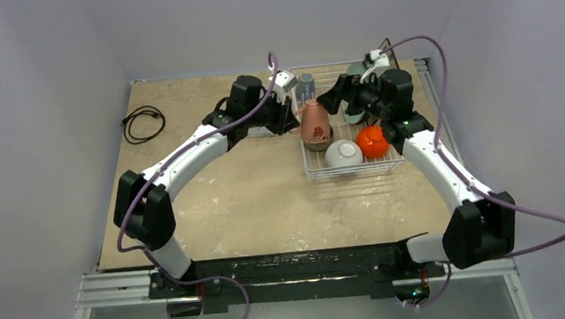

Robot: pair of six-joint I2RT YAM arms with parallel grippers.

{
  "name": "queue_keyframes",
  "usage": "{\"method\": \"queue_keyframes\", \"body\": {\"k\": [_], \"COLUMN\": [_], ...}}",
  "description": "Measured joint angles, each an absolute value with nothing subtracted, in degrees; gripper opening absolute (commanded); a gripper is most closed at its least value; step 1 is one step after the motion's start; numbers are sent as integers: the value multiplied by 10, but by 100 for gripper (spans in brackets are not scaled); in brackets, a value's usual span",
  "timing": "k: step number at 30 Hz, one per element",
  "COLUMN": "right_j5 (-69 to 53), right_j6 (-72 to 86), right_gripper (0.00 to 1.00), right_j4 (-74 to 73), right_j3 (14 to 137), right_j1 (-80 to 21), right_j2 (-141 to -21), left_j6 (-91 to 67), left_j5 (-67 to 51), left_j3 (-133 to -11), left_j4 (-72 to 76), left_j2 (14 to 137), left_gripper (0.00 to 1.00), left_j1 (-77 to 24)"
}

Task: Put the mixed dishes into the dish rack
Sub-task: Adjust the cup.

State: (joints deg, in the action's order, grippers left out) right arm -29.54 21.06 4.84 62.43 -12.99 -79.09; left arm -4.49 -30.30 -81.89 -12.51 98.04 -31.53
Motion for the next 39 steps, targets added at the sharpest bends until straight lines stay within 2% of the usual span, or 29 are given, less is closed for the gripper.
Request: {"method": "queue_keyframes", "body": {"k": [4, 8, 11, 15, 18, 26, 39], "right_j5": [-93, 85, 178, 247, 263, 252, 34], "right_j6": [258, 296, 320, 348, 360, 327, 250], "right_gripper": [99, 99, 99, 99, 99, 99, 99], "right_j4": [-57, -167, -230, -311, -350, -368, -328], "right_j3": [649, 692, 705, 705, 700, 683, 652], "right_j1": [-123, -121, -121, -120, -120, -120, -121], "right_j2": [-723, -664, -626, -566, -515, -433, -528], "left_j6": [-97, -127, -148, -190, -194, -153, -136], "left_j5": [-152, 12, 132, 267, 331, 413, 416], "left_j3": [-837, -926, -1045, -1273, -1340, -1381, -1342], "left_j4": [-123, -145, -187, -249, -248, -202, -203], "left_j2": [973, 1025, 1099, 1245, 1308, 1412, 1376], "left_gripper": [0, 0, 0, 0, 0, 0, 0], "left_j1": [-372, -431, -463, -481, -482, -482, -494]}}
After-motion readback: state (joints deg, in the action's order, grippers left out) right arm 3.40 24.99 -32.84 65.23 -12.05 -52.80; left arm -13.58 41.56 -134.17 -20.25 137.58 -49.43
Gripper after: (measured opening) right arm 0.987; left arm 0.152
